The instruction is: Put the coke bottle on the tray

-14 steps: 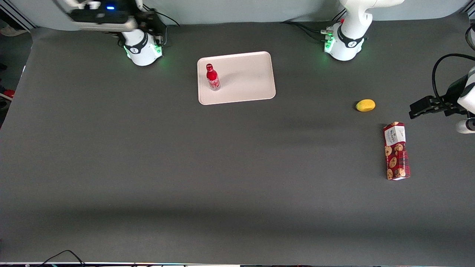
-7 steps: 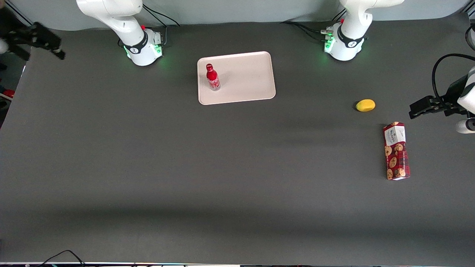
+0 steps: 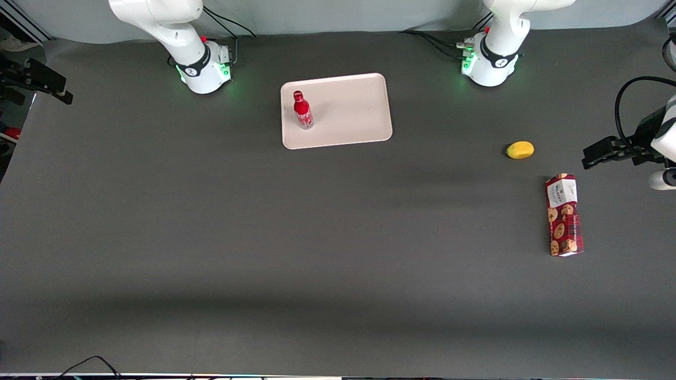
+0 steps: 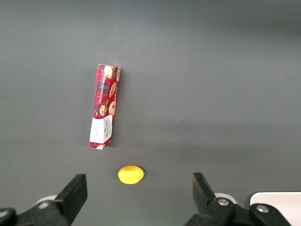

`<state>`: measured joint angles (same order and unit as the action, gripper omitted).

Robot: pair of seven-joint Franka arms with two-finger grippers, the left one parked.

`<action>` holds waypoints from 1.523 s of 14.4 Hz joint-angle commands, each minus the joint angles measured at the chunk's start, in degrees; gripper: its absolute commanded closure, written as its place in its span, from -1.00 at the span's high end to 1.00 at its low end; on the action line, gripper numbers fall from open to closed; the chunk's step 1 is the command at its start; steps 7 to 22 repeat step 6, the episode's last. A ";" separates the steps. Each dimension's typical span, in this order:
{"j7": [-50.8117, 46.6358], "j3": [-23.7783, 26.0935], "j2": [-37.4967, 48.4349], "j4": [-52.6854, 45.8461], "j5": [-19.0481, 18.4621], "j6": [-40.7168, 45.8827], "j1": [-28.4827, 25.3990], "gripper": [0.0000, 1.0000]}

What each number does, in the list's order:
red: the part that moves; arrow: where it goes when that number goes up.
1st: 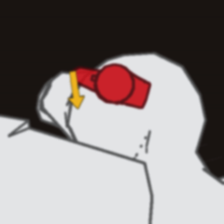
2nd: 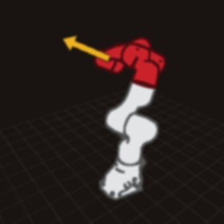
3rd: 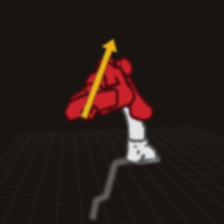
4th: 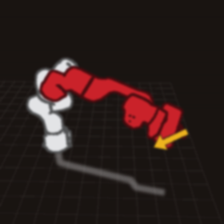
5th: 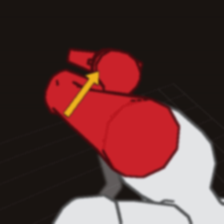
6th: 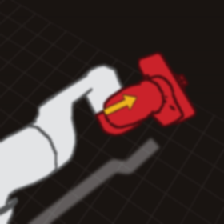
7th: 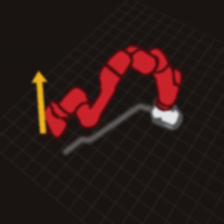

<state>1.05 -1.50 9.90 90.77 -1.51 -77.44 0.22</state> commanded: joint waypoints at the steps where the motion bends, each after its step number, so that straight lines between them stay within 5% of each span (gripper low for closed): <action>1: 0.18 -0.08 -2.51 -3.76 -0.34 0.36 -0.48 1.00; 22: 0.88 -0.08 -2.69 -3.68 -0.43 0.45 -0.48 1.00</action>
